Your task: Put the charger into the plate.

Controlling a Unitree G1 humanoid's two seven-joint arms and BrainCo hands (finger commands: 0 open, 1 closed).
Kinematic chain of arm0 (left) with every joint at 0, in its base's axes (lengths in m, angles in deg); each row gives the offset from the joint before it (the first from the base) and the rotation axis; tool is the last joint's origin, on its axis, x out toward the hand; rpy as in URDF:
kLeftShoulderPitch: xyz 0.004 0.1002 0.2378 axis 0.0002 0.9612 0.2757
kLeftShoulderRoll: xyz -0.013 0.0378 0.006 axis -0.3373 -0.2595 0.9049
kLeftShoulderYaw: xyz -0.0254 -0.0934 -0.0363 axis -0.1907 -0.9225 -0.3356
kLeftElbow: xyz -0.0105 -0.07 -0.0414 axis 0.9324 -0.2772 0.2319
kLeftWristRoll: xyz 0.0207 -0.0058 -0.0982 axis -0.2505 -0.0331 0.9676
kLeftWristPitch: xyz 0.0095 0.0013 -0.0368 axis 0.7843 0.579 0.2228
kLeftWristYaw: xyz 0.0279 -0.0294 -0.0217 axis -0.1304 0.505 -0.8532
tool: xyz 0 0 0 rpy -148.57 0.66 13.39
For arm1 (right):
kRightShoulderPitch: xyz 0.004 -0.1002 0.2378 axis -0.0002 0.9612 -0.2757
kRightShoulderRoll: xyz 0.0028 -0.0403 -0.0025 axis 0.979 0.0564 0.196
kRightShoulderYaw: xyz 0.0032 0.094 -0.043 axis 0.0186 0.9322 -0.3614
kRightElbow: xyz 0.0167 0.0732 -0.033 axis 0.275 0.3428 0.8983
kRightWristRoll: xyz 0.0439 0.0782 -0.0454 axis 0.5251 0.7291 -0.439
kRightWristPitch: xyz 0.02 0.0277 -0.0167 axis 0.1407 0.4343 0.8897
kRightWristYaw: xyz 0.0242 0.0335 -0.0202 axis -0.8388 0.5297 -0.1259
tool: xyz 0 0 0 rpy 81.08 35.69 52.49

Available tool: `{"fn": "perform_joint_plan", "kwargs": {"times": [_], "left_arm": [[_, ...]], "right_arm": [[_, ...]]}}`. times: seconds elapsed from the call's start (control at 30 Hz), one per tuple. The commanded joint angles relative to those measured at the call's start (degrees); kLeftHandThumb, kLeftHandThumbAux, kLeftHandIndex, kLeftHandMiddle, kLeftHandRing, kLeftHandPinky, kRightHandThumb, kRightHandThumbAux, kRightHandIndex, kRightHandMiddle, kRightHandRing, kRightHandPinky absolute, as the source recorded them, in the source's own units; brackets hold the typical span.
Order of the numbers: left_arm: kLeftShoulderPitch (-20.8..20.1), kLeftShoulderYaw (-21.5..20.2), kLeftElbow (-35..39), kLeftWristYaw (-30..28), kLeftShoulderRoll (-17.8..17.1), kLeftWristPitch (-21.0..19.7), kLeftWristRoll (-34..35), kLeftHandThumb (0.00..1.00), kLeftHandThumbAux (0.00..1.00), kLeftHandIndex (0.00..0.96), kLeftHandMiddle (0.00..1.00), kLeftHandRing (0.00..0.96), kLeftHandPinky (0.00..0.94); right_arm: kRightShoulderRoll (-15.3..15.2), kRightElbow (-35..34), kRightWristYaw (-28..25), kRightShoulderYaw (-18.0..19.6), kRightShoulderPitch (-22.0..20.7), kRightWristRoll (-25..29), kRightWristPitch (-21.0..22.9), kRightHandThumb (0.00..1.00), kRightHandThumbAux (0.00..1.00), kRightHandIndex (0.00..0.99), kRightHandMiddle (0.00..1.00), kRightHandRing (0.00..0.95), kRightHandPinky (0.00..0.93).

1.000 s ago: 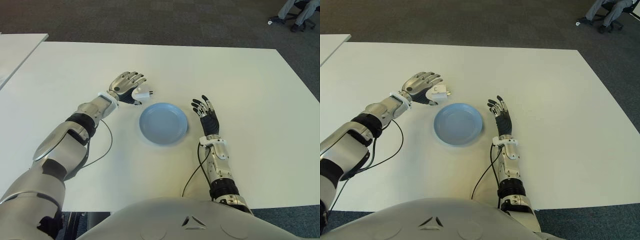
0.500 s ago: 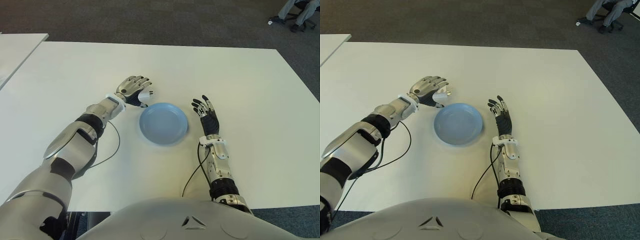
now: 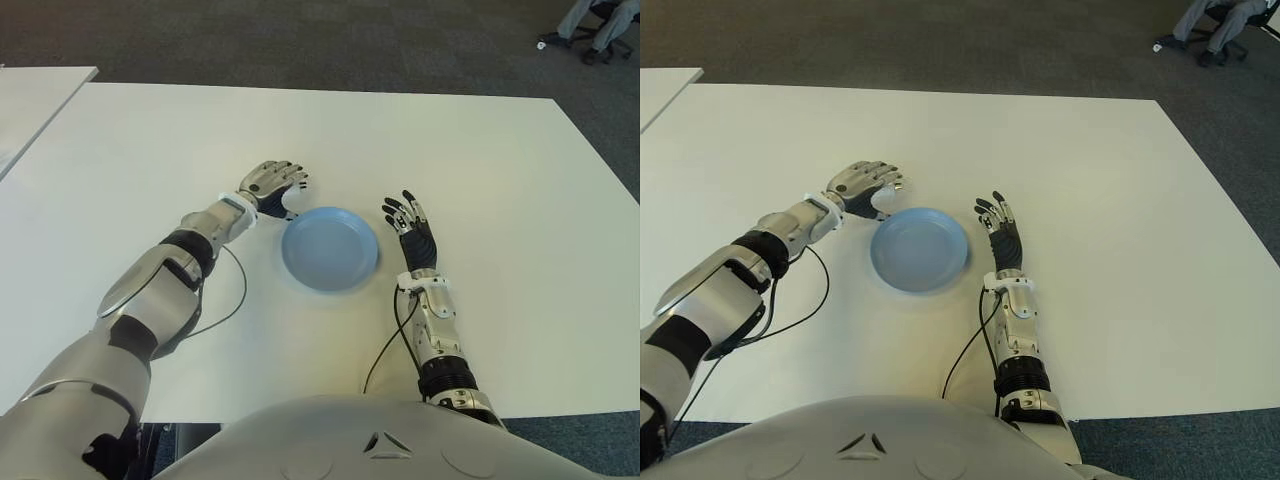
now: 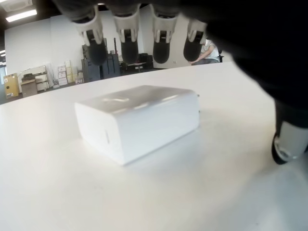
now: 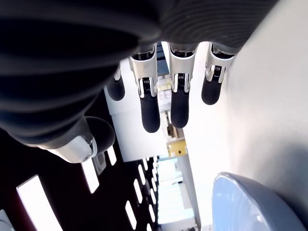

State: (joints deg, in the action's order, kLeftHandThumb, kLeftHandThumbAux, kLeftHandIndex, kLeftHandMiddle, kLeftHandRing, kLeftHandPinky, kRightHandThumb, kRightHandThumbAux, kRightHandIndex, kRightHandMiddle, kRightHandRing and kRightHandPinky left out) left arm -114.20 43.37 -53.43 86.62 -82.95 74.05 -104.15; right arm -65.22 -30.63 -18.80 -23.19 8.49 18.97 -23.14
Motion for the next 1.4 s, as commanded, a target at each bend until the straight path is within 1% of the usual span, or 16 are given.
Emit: {"fn": "perform_joint_plan", "kwargs": {"times": [0.03,0.33,0.7,0.87,1.2,1.37,1.4], "left_arm": [[0.9,0.2,-1.0,-3.0,0.7,-0.3,0.6,0.000,0.480,0.000,0.000,0.000,0.000],[1.6,0.5,-0.6,-4.7,0.1,-0.9,0.9,0.000,0.489,0.000,0.000,0.000,0.000],[3.4,1.4,-0.8,-4.6,-1.2,-0.7,0.5,0.000,0.480,0.000,0.001,0.000,0.000],[4.8,1.3,-0.2,-5.2,-2.8,0.3,0.7,0.000,0.485,0.000,0.000,0.000,0.000],[7.1,-0.3,0.7,-8.0,-5.2,2.9,3.5,0.000,0.557,0.000,0.000,0.000,0.007],[8.8,-1.6,1.2,-9.1,-6.7,4.6,5.5,0.000,0.555,0.000,0.000,0.000,0.021],[9.5,-2.0,1.4,-9.1,-7.4,5.2,5.9,0.000,0.554,0.000,0.000,0.000,0.024]], "right_arm": [[1.9,1.0,0.4,-0.2,0.6,0.6,1.5,0.000,0.532,0.075,0.247,0.205,0.138],[2.0,0.7,0.9,-0.5,0.8,0.6,1.3,0.000,0.533,0.079,0.245,0.202,0.148],[1.8,0.3,1.2,-0.6,1.1,0.7,1.5,0.000,0.530,0.079,0.240,0.199,0.138],[1.7,0.0,1.2,-0.6,1.2,0.9,1.7,0.000,0.527,0.078,0.239,0.198,0.136],[1.5,-0.2,0.9,-0.5,1.4,1.2,1.9,0.000,0.530,0.079,0.243,0.201,0.140],[1.4,-0.1,0.9,-0.5,1.3,1.1,1.8,0.000,0.527,0.080,0.245,0.204,0.140],[1.4,-0.1,1.0,-0.5,1.3,1.1,1.8,0.000,0.526,0.081,0.245,0.204,0.140]]}}
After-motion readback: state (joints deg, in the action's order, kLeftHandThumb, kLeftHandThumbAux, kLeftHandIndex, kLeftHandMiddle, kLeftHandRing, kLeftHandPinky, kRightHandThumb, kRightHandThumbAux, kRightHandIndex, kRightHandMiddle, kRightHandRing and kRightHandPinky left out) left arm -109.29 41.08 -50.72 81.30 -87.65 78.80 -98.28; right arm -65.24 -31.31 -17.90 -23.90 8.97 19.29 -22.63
